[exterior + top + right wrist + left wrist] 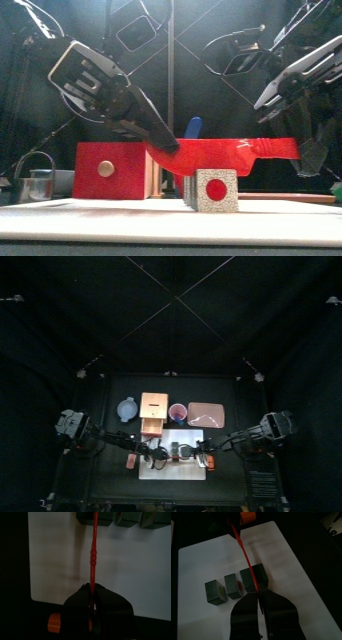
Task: Place sushi on board then cut the sushi with the knife then place the pieces on the plate
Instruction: Cut the sushi into 4 pieces
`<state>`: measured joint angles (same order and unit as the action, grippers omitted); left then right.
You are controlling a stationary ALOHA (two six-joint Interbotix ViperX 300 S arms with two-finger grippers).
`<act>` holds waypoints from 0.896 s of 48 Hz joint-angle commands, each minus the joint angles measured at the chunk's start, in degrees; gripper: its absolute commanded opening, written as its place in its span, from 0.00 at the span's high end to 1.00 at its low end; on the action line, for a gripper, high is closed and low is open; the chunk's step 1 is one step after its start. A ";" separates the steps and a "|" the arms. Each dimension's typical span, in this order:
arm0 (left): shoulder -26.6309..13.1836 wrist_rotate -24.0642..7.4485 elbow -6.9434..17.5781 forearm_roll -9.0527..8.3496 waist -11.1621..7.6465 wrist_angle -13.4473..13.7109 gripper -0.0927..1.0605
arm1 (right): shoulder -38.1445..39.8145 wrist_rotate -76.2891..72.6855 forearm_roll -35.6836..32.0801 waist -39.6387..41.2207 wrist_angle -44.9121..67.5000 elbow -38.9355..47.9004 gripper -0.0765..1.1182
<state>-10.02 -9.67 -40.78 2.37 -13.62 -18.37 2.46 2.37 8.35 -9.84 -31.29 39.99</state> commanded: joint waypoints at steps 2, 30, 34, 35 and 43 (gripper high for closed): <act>-1.23 -0.35 2.72 0.44 -1.58 -0.35 0.66 | -0.62 0.62 0.97 -0.09 2.46 -0.53 0.66; 5.01 -0.70 2.64 -1.49 -0.70 1.23 0.66 | 3.78 0.62 -1.76 -0.44 -1.05 -2.99 0.66; 7.91 -1.76 2.90 -4.31 0.53 1.05 0.66 | 5.98 0.62 -3.43 -0.09 -3.52 -3.52 0.66; 8.70 -2.11 2.90 -4.92 1.41 0.97 0.66 | 6.59 0.62 -3.78 0.26 -4.22 -3.60 0.66; 9.76 -3.52 2.46 -5.71 3.69 -0.35 0.53 | 9.05 0.53 -3.96 0.97 -6.15 -3.60 0.66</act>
<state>-1.23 -12.22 -39.46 -2.81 -10.28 -17.31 9.32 2.37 4.66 -9.40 -37.97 38.67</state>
